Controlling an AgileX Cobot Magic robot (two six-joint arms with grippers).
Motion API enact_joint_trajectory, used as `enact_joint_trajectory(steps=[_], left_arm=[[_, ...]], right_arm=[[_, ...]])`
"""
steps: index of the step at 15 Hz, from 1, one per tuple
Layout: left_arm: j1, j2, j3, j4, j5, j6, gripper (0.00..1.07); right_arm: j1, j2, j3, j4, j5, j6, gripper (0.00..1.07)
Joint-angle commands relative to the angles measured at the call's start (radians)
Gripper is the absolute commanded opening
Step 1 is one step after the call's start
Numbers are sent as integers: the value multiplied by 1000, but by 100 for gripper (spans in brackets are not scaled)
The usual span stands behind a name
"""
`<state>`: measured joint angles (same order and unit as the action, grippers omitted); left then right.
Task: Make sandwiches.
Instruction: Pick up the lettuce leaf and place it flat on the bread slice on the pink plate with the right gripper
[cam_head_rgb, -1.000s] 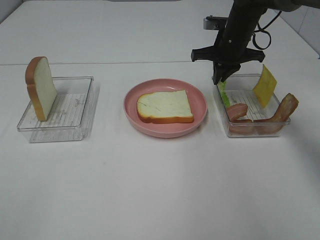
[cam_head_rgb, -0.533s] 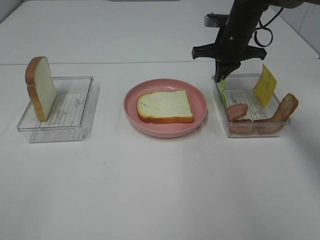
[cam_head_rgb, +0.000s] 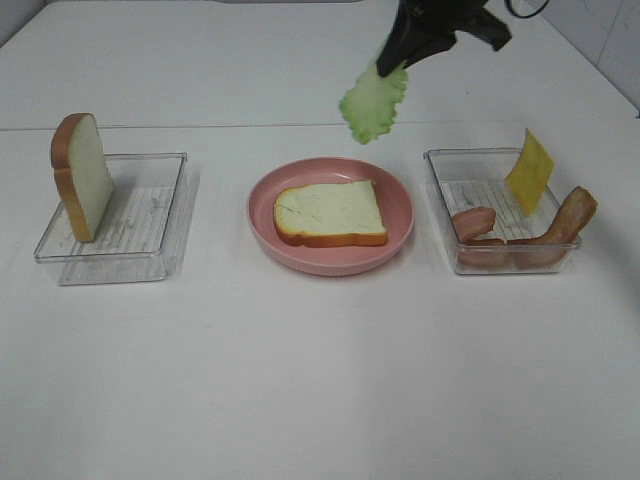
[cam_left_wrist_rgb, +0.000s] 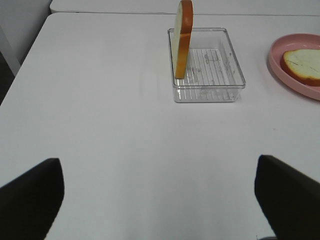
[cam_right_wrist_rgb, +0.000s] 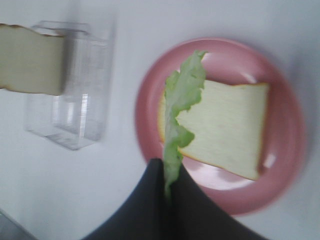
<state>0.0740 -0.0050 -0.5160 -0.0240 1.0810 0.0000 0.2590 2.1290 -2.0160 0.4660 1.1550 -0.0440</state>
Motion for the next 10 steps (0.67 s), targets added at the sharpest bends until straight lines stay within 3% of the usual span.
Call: enact_joint_trajectory(steps=[1,4,8,10], left_arm=[[-4,-19,0,-2,-11,-5,95],[-4,-19,0,-2,-11,-5,95],[-4,-19,0,-2,-11,-5,95],[-4,-19,0,-2,-11,-5,95]], right_arm=[[-1,0,105,271,-89,-158,0],[-1,11,294,455,-218,-273,0],[-1,114,317,615,-256,-350,0],[-1,149,317,586,-279,-345,0]])
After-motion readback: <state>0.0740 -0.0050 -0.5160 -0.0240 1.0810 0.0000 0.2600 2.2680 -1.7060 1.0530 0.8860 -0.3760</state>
